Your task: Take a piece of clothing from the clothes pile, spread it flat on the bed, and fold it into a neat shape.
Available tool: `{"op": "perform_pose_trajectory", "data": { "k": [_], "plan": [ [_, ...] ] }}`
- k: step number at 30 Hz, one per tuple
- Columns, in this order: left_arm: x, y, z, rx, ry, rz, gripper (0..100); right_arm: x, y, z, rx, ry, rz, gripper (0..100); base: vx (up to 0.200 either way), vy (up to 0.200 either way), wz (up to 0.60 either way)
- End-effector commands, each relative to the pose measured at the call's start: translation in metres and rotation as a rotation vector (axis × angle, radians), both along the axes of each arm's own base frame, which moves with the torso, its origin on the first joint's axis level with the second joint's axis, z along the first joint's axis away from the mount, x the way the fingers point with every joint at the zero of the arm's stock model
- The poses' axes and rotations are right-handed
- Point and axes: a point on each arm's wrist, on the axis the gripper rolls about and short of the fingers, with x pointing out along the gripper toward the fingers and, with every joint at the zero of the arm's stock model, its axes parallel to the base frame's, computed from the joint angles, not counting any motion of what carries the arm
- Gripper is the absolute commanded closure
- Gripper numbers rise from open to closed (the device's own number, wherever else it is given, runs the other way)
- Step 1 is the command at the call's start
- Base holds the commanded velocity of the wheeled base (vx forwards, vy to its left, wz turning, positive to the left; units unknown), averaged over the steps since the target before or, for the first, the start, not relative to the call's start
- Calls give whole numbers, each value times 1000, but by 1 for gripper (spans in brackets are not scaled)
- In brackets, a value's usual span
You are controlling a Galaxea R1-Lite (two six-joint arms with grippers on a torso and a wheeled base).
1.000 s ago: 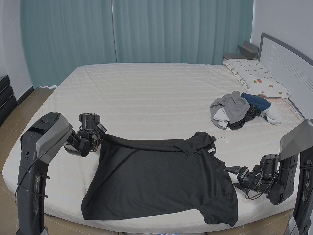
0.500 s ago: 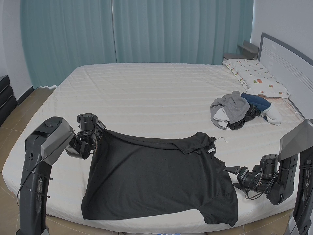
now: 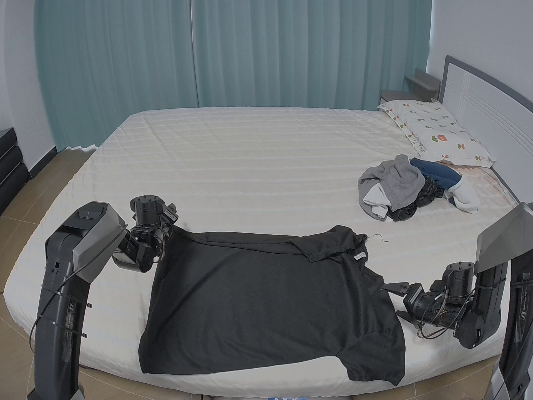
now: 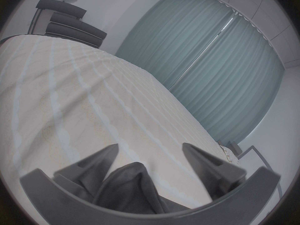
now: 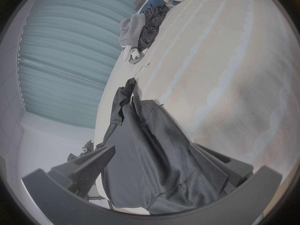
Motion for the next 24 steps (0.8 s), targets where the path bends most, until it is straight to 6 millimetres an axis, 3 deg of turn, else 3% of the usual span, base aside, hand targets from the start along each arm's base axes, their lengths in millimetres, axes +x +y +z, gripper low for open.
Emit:
{"op": "perform_pose_trajectory", "data": {
  "k": [1, 5, 10, 14, 19, 24],
  "plan": [
    [-2, 5, 2, -20, 0, 16, 0, 6, -1, 4, 4, -34, -8, 0, 0, 0, 0],
    [-13, 8, 18, -92, -5, 47, 0, 11, 1, 15, -7, -93, -17, 0, 0, 0, 0],
    [-48, 4, 35, -152, 49, 30, 0, 23, 9, 16, -22, -129, -25, 0, 0, 0, 0],
    [-65, 3, 29, -197, 109, -25, 0, 33, 23, 14, -59, -138, -5, 0, 0, 0, 0],
    [-76, 6, 23, -228, 160, -71, 0, 47, 38, 28, -165, -196, 89, 0, 0, 0, 0],
    [-77, 3, 20, -248, 168, -74, 0, 80, 30, 26, -208, -153, 32, 0, 0, 0, 0]
  ]
}}
